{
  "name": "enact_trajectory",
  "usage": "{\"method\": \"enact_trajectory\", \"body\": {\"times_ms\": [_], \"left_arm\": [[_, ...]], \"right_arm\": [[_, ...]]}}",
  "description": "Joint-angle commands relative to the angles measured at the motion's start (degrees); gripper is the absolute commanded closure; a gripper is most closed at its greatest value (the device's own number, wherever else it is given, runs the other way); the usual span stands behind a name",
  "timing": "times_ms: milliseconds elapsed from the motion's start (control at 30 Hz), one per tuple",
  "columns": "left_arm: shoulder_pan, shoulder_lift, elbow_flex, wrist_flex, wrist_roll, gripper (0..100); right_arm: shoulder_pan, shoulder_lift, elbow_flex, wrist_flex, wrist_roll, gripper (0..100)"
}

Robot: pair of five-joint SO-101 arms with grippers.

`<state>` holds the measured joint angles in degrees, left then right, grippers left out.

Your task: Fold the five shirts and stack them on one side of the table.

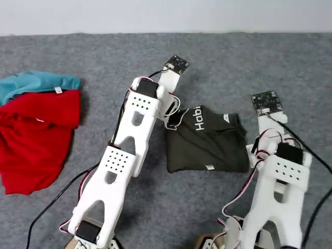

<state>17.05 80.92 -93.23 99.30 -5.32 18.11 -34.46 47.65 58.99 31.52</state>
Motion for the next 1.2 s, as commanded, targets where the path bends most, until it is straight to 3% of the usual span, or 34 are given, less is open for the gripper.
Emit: {"method": "enact_trajectory", "body": {"times_ms": [0,167,333,833,1167], "left_arm": [[0.2,-9.1,-3.0,0.2,0.0,80],[0.1,-18.5,-2.9,1.2,0.2,80],[0.8,-20.8,-1.4,1.4,0.4,80],[3.9,-20.5,29.0,1.2,0.1,80],[3.7,-20.4,31.7,0.2,-0.1,80]], "right_arm": [[-5.8,-0.9,-0.1,1.4,0.2,76.8],[-18.6,2.9,-0.3,0.1,0.4,76.8],[-23.3,11.7,-4.0,-5.0,0.3,76.8],[-25.5,42.2,-29.6,-7.7,0.2,76.8],[-18.4,45.6,-39.5,-8.0,0.5,76.8]]}}
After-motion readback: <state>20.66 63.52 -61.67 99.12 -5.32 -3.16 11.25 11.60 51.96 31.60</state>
